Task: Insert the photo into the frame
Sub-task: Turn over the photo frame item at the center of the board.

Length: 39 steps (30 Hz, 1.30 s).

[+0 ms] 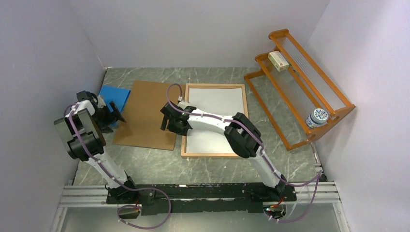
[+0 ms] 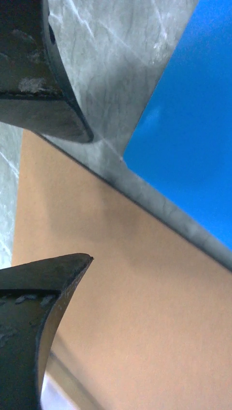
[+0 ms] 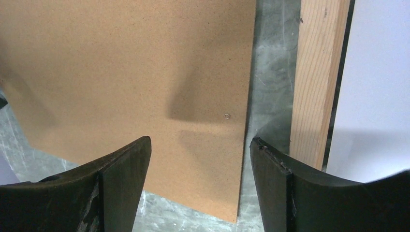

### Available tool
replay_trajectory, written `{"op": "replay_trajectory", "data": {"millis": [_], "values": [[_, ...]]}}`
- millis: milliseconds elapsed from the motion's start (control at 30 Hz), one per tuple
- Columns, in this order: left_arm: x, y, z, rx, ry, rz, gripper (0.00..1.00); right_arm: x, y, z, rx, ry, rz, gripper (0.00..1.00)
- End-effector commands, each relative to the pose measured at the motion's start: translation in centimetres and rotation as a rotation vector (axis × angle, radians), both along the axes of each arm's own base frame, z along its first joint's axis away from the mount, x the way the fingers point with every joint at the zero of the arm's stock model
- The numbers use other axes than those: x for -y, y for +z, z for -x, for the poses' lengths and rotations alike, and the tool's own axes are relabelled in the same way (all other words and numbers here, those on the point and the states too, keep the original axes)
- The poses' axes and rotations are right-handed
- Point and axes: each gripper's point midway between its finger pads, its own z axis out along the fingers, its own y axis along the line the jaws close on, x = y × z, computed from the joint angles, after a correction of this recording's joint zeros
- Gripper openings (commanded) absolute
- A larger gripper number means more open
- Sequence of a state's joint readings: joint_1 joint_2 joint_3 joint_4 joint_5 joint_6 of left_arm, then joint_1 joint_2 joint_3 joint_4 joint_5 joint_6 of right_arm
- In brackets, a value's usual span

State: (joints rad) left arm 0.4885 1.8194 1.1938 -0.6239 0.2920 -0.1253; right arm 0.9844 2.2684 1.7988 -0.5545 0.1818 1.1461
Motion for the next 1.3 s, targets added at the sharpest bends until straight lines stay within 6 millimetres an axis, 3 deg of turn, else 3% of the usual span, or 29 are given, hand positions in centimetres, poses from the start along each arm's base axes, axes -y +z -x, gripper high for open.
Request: {"op": "replay_trajectory", "data": {"millis": [0,200,433,533,767,900,1100,1267], "values": [[1.6,0.3,0.1,0.024,-0.005,0.139,0.91,1.7,-2.5,0.4,-0.042,-0.03,0.069,0.79],[2.7,-0.4,0.0,0.008,-0.017,0.223,0.9,1.4,-3.0,0.8,-0.075,-0.012,0.039,0.79],[5.4,-1.4,0.6,-0.046,-0.035,0.419,0.85,-0.9,-2.4,1.7,-0.141,0.057,-0.107,0.75],[5.3,-1.8,1.4,-0.089,-0.025,0.405,0.84,-2.3,-0.4,1.2,-0.124,0.092,-0.202,0.74],[4.9,-1.9,2.2,-0.137,-0.001,0.375,0.84,-4.9,8.2,-0.6,0.028,0.208,-0.439,0.72],[5.4,-1.8,2.3,-0.132,0.006,0.394,0.83,-5.4,12.0,-0.7,0.119,0.273,-0.498,0.71],[7.0,-0.6,1.7,-0.055,0.042,0.486,0.82,-5.2,14.5,-0.6,0.194,0.322,-0.522,0.7],[8.0,0.7,1.5,-0.019,0.029,0.528,0.81,-3.9,15.4,-0.7,0.227,0.298,-0.511,0.7]]}}
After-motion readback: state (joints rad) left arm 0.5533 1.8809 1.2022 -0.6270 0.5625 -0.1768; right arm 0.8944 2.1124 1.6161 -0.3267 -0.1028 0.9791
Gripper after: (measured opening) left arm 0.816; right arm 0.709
